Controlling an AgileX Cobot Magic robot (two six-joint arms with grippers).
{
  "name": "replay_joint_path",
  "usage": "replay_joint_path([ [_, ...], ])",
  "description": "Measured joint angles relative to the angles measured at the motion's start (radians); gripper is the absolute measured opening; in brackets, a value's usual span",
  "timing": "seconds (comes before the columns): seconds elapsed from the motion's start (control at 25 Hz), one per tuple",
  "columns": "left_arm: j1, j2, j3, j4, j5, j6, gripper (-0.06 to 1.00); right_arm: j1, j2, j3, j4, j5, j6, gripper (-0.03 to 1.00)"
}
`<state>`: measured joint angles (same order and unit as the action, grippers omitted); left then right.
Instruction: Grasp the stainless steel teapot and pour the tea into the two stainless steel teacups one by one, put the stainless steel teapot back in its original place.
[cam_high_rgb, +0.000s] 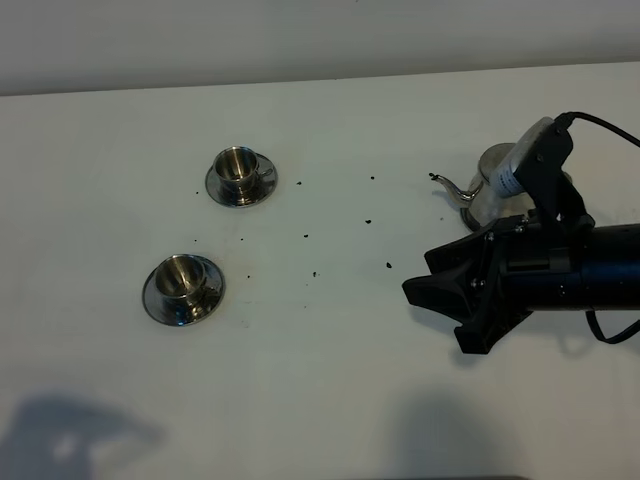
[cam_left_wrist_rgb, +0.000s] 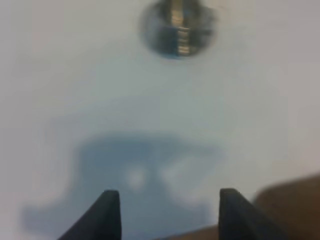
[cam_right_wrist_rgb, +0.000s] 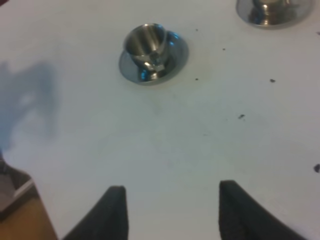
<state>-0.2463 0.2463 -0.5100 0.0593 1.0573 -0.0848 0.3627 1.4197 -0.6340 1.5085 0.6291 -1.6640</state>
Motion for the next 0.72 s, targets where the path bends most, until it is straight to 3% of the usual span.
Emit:
replay_joint_path([
  [0.12,0.127,-0.050,0.001,0.000,0.001,0.000,0.47,0.000,0.000,0.000,0.000,0.016,0.000,0.41],
  [0.28,0.216,-0.162,0.002,0.000,0.001,0.000,0.47,0.000,0.000,0.000,-0.001,0.021,0.000,0.41],
  [0.48,0.265,-0.242,0.002,0.000,0.001,0.000,0.47,0.000,0.001,-0.001,-0.002,0.022,0.000,0.41],
  [0.72,0.271,-0.245,0.004,0.000,0.001,0.000,0.47,0.000,0.002,-0.075,0.011,0.024,0.008,0.41],
])
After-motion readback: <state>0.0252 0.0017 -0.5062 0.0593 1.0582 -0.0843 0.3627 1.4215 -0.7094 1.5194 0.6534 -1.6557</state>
